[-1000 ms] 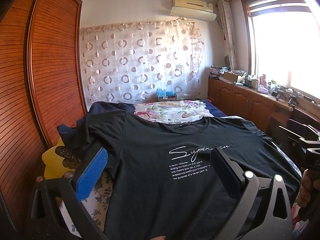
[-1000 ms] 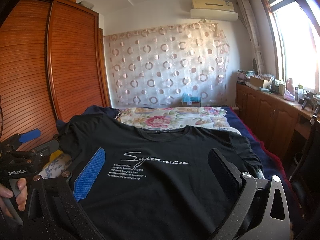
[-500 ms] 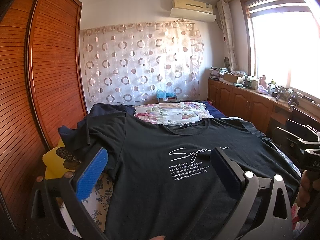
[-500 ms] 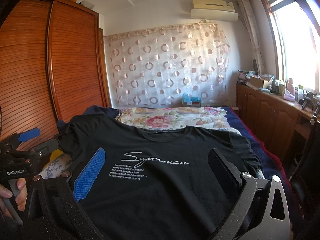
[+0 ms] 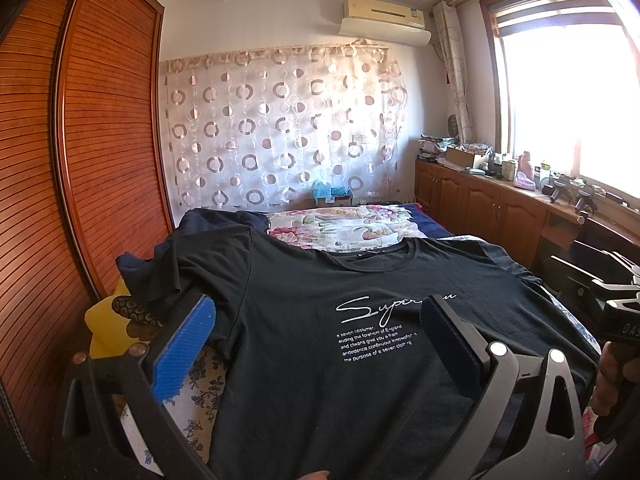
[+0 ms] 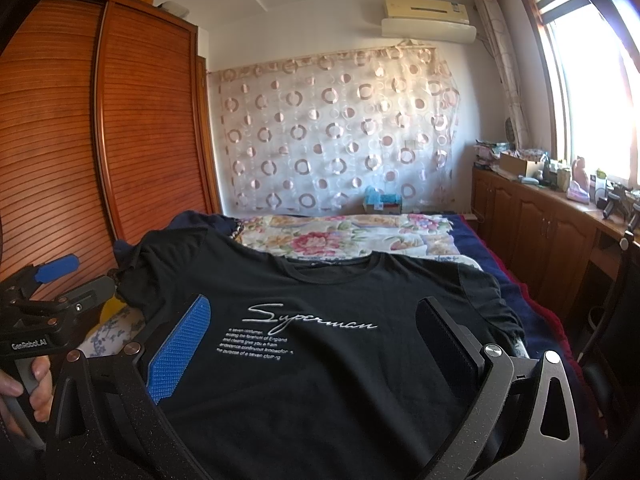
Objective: Fold small clothes
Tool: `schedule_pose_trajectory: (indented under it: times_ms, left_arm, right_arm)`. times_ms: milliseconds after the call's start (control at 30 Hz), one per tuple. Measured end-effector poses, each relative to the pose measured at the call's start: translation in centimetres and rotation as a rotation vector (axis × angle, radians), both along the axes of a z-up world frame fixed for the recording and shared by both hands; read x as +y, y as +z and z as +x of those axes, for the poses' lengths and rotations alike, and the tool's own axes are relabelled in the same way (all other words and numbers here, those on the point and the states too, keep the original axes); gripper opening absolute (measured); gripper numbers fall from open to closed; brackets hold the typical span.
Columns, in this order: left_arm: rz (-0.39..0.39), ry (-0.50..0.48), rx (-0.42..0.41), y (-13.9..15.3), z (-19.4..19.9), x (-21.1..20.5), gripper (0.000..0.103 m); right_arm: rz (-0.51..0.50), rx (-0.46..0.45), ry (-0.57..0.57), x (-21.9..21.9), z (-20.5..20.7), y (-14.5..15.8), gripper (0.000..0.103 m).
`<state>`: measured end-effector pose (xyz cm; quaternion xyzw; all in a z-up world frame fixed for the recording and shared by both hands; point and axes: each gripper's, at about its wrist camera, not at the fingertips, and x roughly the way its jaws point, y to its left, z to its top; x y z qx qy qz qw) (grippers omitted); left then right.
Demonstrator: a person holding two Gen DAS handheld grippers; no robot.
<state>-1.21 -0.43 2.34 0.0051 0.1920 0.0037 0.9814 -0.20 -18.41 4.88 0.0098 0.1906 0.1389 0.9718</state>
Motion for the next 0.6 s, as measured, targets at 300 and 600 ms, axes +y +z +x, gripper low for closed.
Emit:
schedule_pose_trajectory:
  times_ms: [300,600]
  left_arm:
    - [0.0,-0.001,-0.001,-0.03,-0.03,-0.02,0.103]
    - [0.005,0.002,0.003,-0.17,0.09,0.01,0.103]
  right_arm:
    - [0.0,0.0,-0.001,-0.03,-0.05,-0.02,0.103]
    - [0.0,0.001,0.0,-0.15,-0.02,-0.13,0.103]
